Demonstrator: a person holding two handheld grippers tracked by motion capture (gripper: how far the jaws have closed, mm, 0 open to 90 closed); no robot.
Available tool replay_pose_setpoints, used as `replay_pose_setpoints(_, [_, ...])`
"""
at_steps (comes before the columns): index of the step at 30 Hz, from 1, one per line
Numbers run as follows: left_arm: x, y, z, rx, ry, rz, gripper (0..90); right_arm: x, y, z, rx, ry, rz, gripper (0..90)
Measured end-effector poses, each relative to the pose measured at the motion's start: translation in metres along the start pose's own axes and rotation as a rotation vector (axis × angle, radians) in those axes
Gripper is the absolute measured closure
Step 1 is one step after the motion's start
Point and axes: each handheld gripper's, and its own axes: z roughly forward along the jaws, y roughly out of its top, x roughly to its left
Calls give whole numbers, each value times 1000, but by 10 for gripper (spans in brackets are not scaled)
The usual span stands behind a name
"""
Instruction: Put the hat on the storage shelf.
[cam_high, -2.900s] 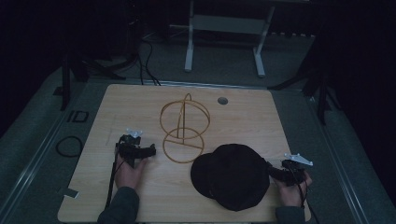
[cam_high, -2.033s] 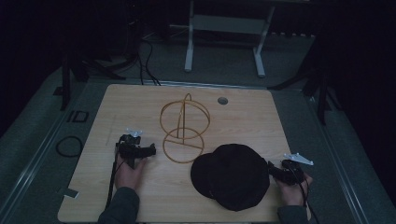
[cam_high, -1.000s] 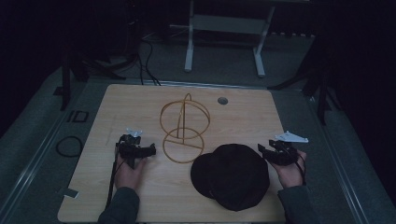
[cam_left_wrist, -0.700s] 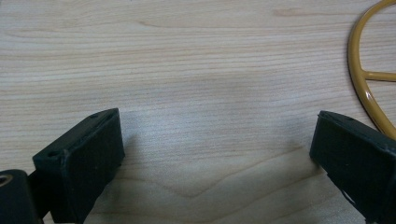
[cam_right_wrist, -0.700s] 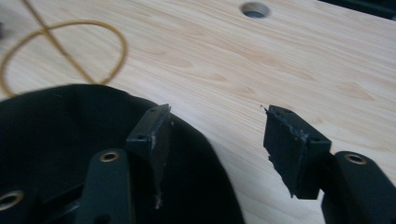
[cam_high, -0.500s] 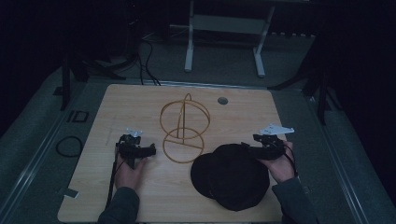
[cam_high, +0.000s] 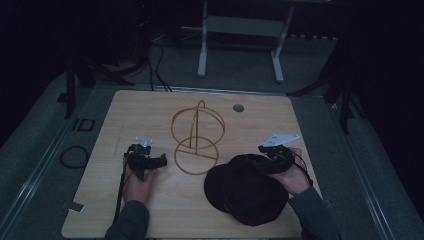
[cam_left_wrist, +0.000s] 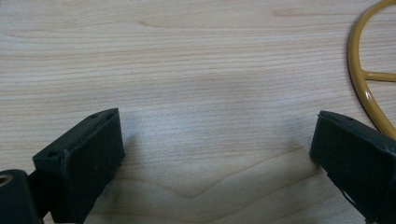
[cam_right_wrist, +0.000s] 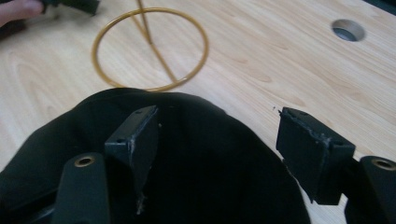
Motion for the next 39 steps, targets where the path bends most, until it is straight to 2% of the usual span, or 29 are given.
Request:
replay_pose_setpoints(7, [0, 0, 0, 0, 0, 0, 25, 11, 8, 2, 24, 36, -50, 222])
replay_pose_setpoints(10, [0, 0, 0, 0, 0, 0, 25, 16, 12, 4, 39, 82, -73, 177])
replay_pose_setpoints(13, [0, 0, 0, 0, 0, 0, 25, 19, 14, 5, 58, 94, -92, 150])
replay_pose_setpoints(16, [0, 0, 0, 0, 0, 0, 25, 25, 18, 9, 101, 117, -131, 129])
replay_pose_setpoints(20, [0, 0, 0, 0, -1, 0, 25, 28, 19, 13, 130, 121, -156, 123])
replay_pose_setpoints(25, [0, 0, 0, 0, 0, 0, 25, 33, 19, 20, 187, 164, -187, 109])
replay_pose_setpoints(32, [0, 0, 0, 0, -1, 0, 25, 36, 15, 25, 222, 212, -219, 101])
replay_pose_setpoints(39, [0, 0, 0, 0, -1, 0, 25, 39, 9, 32, 276, 218, -237, 96])
